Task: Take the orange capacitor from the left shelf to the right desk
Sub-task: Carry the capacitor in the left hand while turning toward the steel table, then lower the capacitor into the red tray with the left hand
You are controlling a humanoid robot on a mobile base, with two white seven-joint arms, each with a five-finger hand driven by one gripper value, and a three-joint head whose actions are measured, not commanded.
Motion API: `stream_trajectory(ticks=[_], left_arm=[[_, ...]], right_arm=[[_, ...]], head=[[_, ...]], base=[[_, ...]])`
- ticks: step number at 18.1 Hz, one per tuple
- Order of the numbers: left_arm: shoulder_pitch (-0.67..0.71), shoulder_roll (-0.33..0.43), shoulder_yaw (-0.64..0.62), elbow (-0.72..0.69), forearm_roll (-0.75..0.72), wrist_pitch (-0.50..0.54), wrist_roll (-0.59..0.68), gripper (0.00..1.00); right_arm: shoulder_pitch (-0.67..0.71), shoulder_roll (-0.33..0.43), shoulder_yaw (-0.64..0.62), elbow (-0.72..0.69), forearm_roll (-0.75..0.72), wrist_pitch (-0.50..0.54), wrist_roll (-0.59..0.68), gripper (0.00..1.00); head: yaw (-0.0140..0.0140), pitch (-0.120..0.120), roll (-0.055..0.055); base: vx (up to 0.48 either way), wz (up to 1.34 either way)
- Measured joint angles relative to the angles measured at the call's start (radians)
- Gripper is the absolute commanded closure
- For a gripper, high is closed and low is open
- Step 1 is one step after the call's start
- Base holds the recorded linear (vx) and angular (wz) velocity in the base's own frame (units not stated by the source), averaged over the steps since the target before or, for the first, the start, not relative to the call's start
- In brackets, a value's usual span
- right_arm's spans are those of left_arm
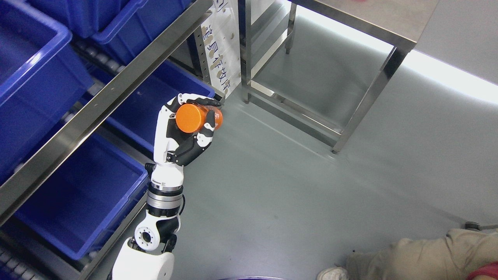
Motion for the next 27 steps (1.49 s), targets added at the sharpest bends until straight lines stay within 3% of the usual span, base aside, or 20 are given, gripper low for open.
stream_trajectory(ticks=[13,18,27], left_arm=[[-0.036,0.0,-0.062,-0.001,0.0,0.02,0.0,0.97],[-0.082,0.0,-0.087,0.001,0.0,0.074,0.0,0.97],[-0.318,0.0,-0.109,0.065,0.0,0.352,0.007,0.96]], right_arm=[[0.0,0.0,0.0,0.0,0.0,0.0,0.0,0.0],[0.0,0.0,0.0,0.0,0.0,0.0,0.0,0.0],[0.0,0.0,0.0,0.0,0.0,-0.004,0.0,0.0]], head=[[0.0,0.0,0.0],[0.0,0.0,0.0],[0.0,0.0,0.0]], base=[[0.396,-0.37],[0.378,-0.21],[0.265,-0.1]])
